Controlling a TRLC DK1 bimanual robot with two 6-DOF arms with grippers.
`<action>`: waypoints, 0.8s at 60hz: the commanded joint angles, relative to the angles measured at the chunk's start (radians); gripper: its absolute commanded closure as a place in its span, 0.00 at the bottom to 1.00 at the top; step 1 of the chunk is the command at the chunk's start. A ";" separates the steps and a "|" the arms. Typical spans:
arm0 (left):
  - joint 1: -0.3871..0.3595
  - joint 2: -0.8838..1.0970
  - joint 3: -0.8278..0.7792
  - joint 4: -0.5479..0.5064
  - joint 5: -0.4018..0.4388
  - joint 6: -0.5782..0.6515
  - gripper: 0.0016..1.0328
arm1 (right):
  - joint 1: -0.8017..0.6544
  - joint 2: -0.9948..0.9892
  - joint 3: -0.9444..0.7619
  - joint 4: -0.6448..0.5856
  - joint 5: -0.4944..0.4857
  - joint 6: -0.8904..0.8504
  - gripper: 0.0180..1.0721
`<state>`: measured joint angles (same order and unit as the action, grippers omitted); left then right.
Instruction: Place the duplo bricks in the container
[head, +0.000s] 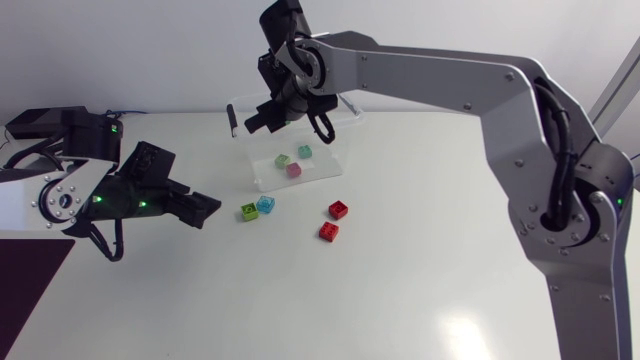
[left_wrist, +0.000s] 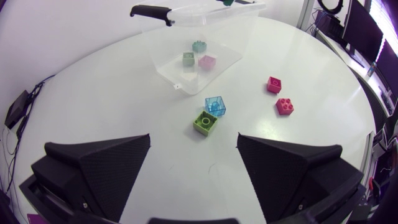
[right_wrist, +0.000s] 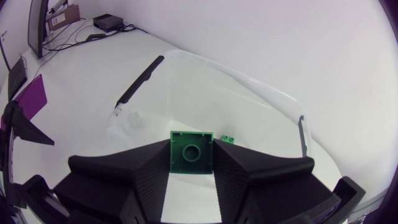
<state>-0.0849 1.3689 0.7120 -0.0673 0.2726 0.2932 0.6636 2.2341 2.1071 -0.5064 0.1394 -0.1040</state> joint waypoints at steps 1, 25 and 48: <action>0.010 0.012 -0.032 0.015 0.010 0.024 0.05 | -0.012 0.041 0.034 -0.017 0.011 0.021 0.69; -0.004 0.012 -0.043 0.029 0.010 0.024 0.05 | -0.021 0.045 0.053 -0.030 0.057 0.041 0.04; -0.088 0.171 0.001 0.115 0.010 0.054 0.05 | -0.036 -0.329 -0.331 0.017 0.049 0.058 0.04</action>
<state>-0.1562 1.4929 0.6945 0.0280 0.2733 0.3180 0.6266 2.0125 1.8732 -0.5026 0.1879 -0.0704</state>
